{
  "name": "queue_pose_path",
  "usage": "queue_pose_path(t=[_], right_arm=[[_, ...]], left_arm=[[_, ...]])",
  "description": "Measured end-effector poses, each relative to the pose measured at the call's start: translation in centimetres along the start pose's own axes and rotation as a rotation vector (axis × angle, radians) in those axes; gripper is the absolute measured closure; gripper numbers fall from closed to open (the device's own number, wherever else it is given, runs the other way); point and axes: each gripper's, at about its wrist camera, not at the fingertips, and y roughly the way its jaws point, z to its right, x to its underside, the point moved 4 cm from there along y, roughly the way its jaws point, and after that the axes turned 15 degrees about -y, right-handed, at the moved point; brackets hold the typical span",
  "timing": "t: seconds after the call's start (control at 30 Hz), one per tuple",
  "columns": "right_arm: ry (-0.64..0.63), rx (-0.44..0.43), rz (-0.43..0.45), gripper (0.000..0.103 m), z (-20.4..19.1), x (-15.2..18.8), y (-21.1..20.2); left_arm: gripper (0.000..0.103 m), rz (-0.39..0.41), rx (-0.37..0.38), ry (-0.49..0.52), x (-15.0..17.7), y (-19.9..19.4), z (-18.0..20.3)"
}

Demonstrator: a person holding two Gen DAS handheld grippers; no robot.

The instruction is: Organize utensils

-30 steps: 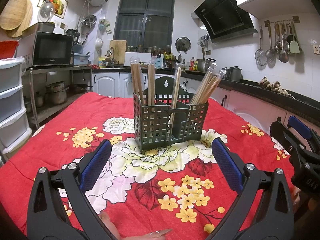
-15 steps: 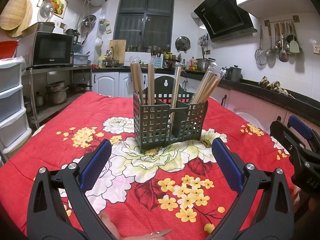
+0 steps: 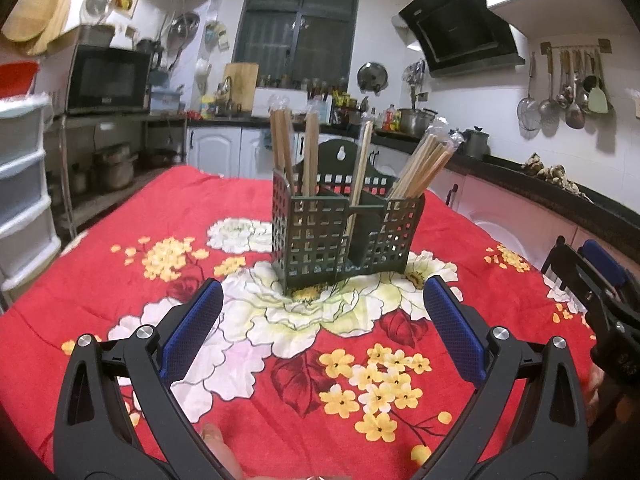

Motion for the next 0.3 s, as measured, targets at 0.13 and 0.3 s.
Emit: queue_pose_path(t=[0.13,0.3], right_arm=[[-0.012,0.046,-0.132,0.006,2.4,-0.1,2.1],[-0.04,0.092,-0.515,0.006,8.6,3.1,9.2]], left_arm=[[0.011,-0.083,-0.092,-0.029,-2.1,1.0,-2.2],[0.011,-0.231,-0.317,-0.039,-5.6,4.8,-8.9]])
